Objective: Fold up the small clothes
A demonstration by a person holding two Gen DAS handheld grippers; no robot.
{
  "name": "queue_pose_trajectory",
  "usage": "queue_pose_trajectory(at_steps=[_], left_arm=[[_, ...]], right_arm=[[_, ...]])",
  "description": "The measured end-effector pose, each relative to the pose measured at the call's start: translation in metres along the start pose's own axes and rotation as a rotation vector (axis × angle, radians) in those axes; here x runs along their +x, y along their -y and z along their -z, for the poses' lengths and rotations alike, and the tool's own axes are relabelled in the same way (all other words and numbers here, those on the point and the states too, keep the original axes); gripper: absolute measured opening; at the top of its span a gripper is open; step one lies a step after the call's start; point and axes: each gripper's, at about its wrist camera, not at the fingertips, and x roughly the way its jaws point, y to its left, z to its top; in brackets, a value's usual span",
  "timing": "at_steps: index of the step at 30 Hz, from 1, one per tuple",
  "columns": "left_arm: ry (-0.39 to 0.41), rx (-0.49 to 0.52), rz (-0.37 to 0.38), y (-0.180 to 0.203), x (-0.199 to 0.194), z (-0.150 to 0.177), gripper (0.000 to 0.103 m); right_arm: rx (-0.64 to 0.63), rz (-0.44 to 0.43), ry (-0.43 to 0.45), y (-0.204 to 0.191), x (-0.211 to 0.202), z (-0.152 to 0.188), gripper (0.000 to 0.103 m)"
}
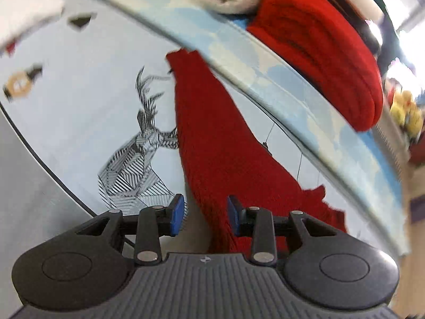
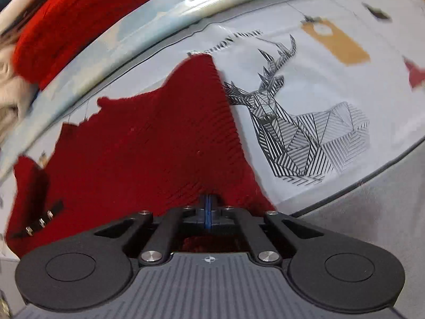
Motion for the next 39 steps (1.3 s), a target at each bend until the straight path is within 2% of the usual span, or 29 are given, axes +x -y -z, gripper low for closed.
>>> queue_pose_trajectory(at_steps=[3,4,7,12,13,15,16,17,19,20,21,23,24,25,28,30,32,36,39], left_arm=[[-0.014,-0.075,0.070,-0.014,0.019,-0.001,0.044],[-0.018,-0.098,0.087,-0.017,0.025,-0.002,0.046],[-0.040,-0.166,0.143,-0.022,0.043,-0.003,0.056],[-0.072,-0.159,0.108,-0.020,0.069,-0.002,0.059],[-0.078,-0.158,0.112,-0.020,0.073,-0.001,0.057],[-0.083,-0.140,0.135,-0.017,0.077,-0.001,0.043],[-0.082,-0.127,0.139,-0.016,0.077,-0.003,0.029],[-0.086,-0.103,0.128,-0.015,0.077,-0.005,0.015],[-0.075,-0.073,0.086,-0.017,0.070,-0.011,0.015],[-0.035,-0.076,0.043,-0.020,0.062,-0.014,0.014],[0.014,-0.076,-0.019,-0.024,0.053,-0.017,0.014],[0.116,-0.064,-0.190,-0.029,0.035,-0.019,0.014],[0.136,-0.080,-0.241,-0.034,0.030,-0.018,0.014],[0.124,-0.116,-0.246,-0.042,0.029,-0.017,0.014],[0.045,-0.274,-0.169,-0.073,0.035,-0.013,0.016],[0.052,-0.321,-0.173,-0.086,0.033,-0.016,0.027],[0.097,-0.351,-0.166,-0.098,0.029,-0.024,0.044],[0.147,-0.378,-0.098,-0.118,0.029,-0.037,0.050],[0.176,-0.324,-0.057,-0.119,0.036,-0.044,0.052]], right_arm=[[-0.125,0.070,0.065,-0.019,-0.012,-0.003,0.001],[-0.156,0.079,0.081,-0.025,-0.015,-0.003,0.006],[-0.153,0.020,0.050,-0.030,-0.018,-0.003,0.006],[-0.210,0.004,0.019,-0.043,-0.013,0.001,0.007],[-0.213,0.006,0.015,-0.043,-0.012,0.002,0.007],[-0.206,0.010,0.005,-0.043,-0.006,0.002,0.007],[-0.204,0.012,0.003,-0.042,-0.005,0.002,0.007],[-0.203,0.015,0.003,-0.042,-0.004,0.002,0.007],[-0.201,0.017,0.002,-0.041,0.000,0.001,0.007],[-0.200,0.019,0.002,-0.041,0.000,0.002,0.007],[-0.199,0.021,0.001,-0.040,0.001,0.001,0.007],[-0.198,0.025,0.002,-0.041,0.002,0.002,0.007],[-0.200,0.029,0.003,-0.041,0.003,0.002,0.007],[-0.202,0.033,0.003,-0.042,0.004,0.002,0.007],[-0.206,0.042,0.003,-0.044,0.005,0.002,0.007],[-0.205,0.046,0.003,-0.045,0.006,0.003,0.007],[-0.205,0.049,0.004,-0.045,0.005,0.003,0.007],[-0.205,0.047,0.002,-0.045,0.005,0.003,0.007],[-0.208,0.045,-0.002,-0.045,0.006,0.002,0.007]])
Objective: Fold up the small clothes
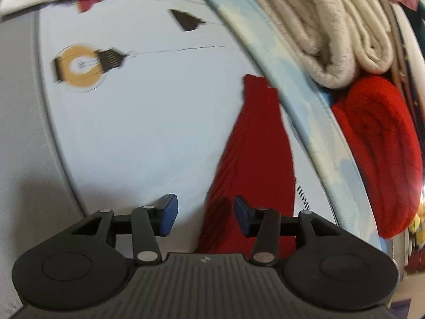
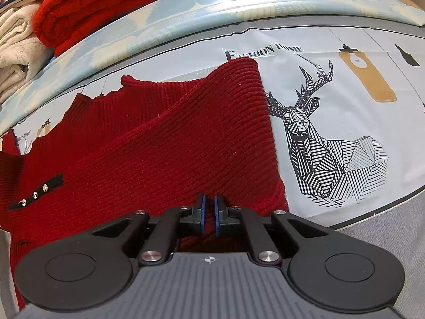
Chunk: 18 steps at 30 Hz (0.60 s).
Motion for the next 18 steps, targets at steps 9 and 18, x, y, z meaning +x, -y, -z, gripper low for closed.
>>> queue_pose_trajectory(at_steps=[9,18], left_arm=[[0.020,0.204,-0.014,0.031,0.015,0.002,0.014],[0.181,-0.068,-0.304,-0.006,-0.027,0.004,0.004]], right_arm=[[-0.001,0.002,-0.003,-0.001,0.001,-0.001,0.007],[-0.003,0.010,-0.004,-0.002,0.002,-0.002,0.007]])
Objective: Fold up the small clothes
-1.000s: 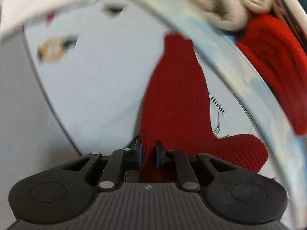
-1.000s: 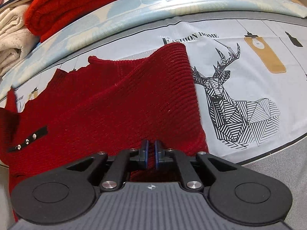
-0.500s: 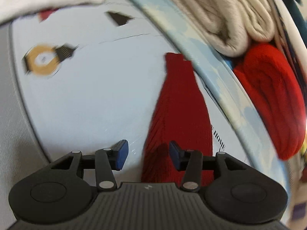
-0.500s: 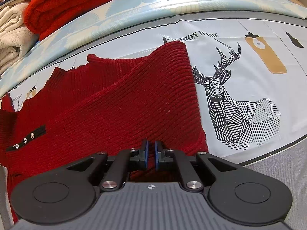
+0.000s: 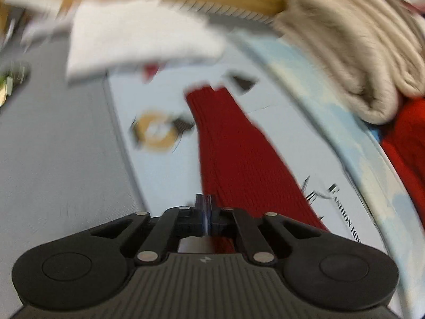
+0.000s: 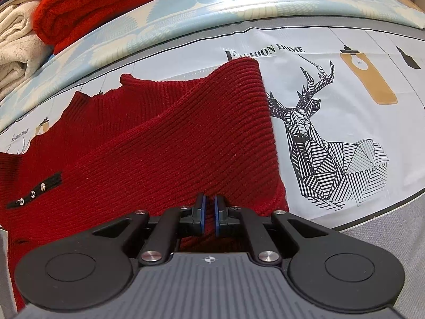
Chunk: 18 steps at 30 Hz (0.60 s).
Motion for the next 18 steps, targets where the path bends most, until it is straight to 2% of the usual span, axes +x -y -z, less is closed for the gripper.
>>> queue_pose_trajectory(at_steps=[2,3,4,5,6,7,8,14,16,18], left_arm=[[-0.069,-0.084,0.022,-0.016,0.012,-0.001,0.011],[-0.057,-0.117,0.038,-0.022,0.013,-0.004,0.013],[-0.040,-0.133,0.048,-0.026,0.014,-0.008,0.019],[-0.021,-0.147,0.065,-0.030,0.015,-0.012,0.035],[-0.005,-0.167,0.099,-0.034,0.015,-0.015,0.045],[0.001,-0.191,0.142,-0.038,0.019,-0.019,0.061],[-0.008,-0.214,0.189,-0.040,0.024,-0.023,0.068],[-0.005,-0.299,0.292,-0.053,0.032,-0.031,0.067],[-0.006,-0.265,0.313,-0.051,0.035,-0.034,0.066],[0.003,-0.204,0.310,-0.047,0.039,-0.037,0.057]], right_arm=[[0.007,-0.002,0.000,0.001,0.000,0.000,0.007],[0.005,-0.001,0.000,0.001,-0.001,0.000,0.007],[0.002,0.000,0.001,0.000,-0.001,0.001,0.007],[0.001,0.001,0.001,0.000,-0.001,0.001,0.007],[0.002,0.001,0.001,0.000,-0.001,0.000,0.007],[0.002,0.001,0.000,0.000,-0.001,0.000,0.007],[0.001,0.001,0.000,0.000,-0.001,0.000,0.007],[-0.002,0.002,-0.001,0.000,0.001,-0.001,0.007],[-0.004,0.006,-0.001,-0.001,0.002,-0.001,0.007],[-0.007,0.008,0.000,-0.002,0.003,-0.001,0.007]])
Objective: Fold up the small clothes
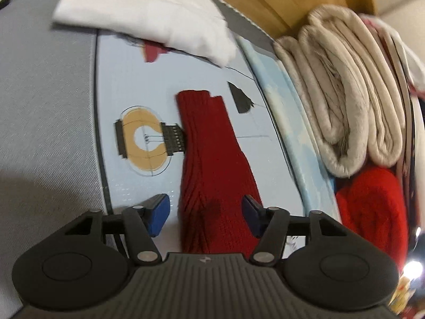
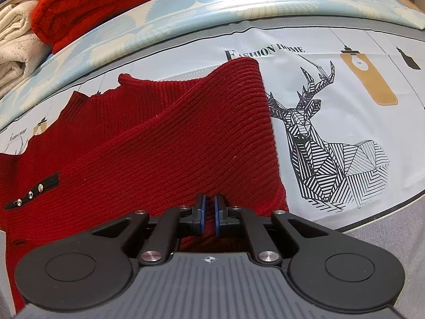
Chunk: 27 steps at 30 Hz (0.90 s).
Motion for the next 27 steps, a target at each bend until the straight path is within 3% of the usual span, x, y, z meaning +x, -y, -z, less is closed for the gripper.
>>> queue_pose_trajectory(at_steps=[2,3,7,10,15,19,22,27], left_arm=[[0.001,0.079,-0.036,0.005,0.005,0.002,0.024],[-0.003,0.109,-0.056,0.006,0.007,0.003,0.014],[0.020,0.133,-0.059,0.014,-0.002,0.003,0.012],[0.076,0.228,-0.027,0.042,-0.026,0.009,0.012],[0.121,0.330,0.091,0.104,-0.101,0.025,0.010],[0.127,0.505,0.187,0.155,-0.172,0.062,0.009],[0.089,0.606,0.274,0.175,-0.208,0.108,0.008],[-0.145,0.726,0.349,0.181,-0.196,0.211,0.008]], right_arm=[[-0.002,0.000,0.000,0.000,0.000,0.000,0.007],[-0.005,0.000,0.000,0.000,0.000,0.000,0.007],[-0.009,-0.003,-0.002,0.000,0.000,-0.001,0.007],[-0.015,0.004,-0.001,-0.002,-0.001,-0.001,0.007],[-0.022,0.004,0.003,-0.006,-0.008,-0.005,0.007],[-0.006,-0.048,0.039,-0.010,-0.022,-0.011,0.007],[0.002,-0.093,0.071,-0.015,-0.034,-0.011,0.007],[0.032,-0.158,0.105,-0.017,-0.058,-0.005,0.007]])
